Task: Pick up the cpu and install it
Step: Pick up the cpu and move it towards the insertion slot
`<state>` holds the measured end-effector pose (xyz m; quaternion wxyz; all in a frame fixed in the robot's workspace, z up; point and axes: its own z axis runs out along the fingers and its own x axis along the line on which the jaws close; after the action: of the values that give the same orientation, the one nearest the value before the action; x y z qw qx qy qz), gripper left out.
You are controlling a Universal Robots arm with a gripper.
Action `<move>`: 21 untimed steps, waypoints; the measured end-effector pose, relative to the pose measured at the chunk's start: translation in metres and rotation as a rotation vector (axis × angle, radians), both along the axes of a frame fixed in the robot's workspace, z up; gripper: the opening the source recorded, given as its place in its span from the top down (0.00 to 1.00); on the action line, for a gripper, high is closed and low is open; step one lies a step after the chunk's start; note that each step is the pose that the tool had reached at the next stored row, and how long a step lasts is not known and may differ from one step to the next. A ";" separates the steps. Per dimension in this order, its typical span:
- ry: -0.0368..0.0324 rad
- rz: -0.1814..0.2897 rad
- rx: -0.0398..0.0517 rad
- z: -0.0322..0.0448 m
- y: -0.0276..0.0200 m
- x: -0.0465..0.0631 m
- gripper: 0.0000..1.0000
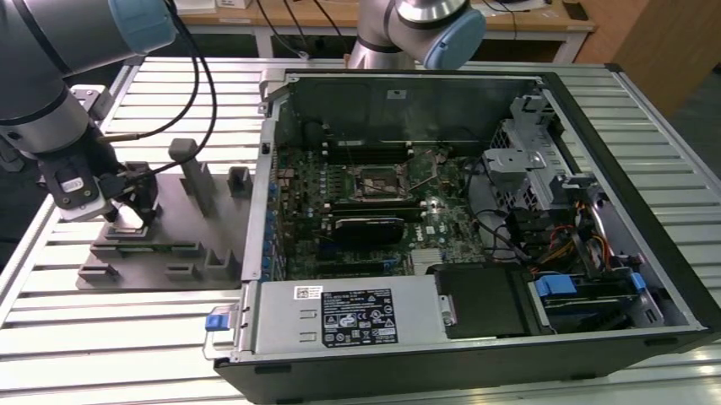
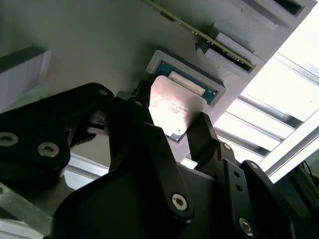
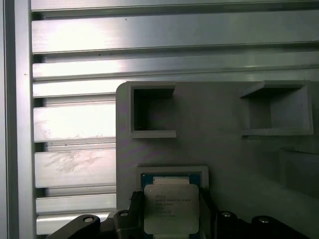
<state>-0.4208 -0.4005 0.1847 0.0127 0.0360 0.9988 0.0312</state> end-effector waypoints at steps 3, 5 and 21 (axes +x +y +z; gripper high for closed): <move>-0.0001 0.000 0.0001 0.0000 0.0000 0.000 0.46; -0.0001 0.000 0.0001 0.0000 0.0000 0.000 0.46; -0.0001 0.001 0.0001 -0.0019 0.0000 0.000 0.39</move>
<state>-0.4208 -0.4005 0.1829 0.0127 0.0357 0.9988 0.0313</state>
